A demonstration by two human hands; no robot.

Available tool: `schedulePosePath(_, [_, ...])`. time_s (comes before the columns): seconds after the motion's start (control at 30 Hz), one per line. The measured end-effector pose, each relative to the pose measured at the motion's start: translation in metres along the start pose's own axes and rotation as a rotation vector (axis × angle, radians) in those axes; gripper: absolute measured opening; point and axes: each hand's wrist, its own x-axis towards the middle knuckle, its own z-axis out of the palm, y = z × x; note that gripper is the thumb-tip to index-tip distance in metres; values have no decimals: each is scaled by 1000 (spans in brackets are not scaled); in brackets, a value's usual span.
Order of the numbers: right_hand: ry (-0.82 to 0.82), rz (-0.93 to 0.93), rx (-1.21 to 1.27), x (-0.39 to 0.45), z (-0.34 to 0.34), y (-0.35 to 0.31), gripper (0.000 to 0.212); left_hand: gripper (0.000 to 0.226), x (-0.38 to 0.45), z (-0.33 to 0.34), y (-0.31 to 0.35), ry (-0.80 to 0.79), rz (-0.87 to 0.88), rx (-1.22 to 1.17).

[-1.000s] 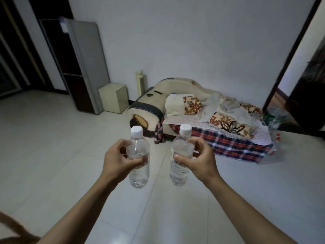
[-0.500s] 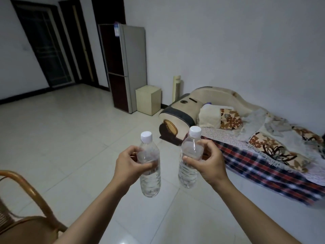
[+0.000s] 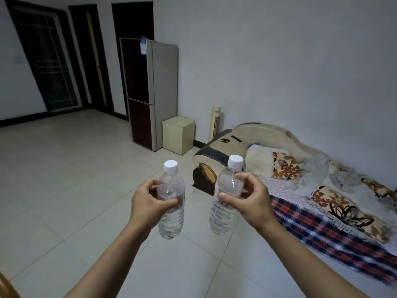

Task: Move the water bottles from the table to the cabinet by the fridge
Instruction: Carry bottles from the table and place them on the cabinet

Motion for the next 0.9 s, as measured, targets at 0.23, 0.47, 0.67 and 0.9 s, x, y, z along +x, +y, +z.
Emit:
schedulePosePath(0.23, [-21, -30, 18, 86, 31, 35, 54, 49, 86, 18, -15, -16, -8, 61])
schedulePosePath(0.47, [2, -56, 26, 207, 43, 79, 51, 49, 192, 56, -14, -6, 5, 145])
schedulePosePath(0.67, [-27, -41, -3, 305, 54, 110, 55, 49, 282, 76, -12, 42, 31, 146])
schedulePosePath(0.9, [-43, -26, -70, 395, 95, 145, 51, 45, 386, 80, -43, 20, 17, 138])
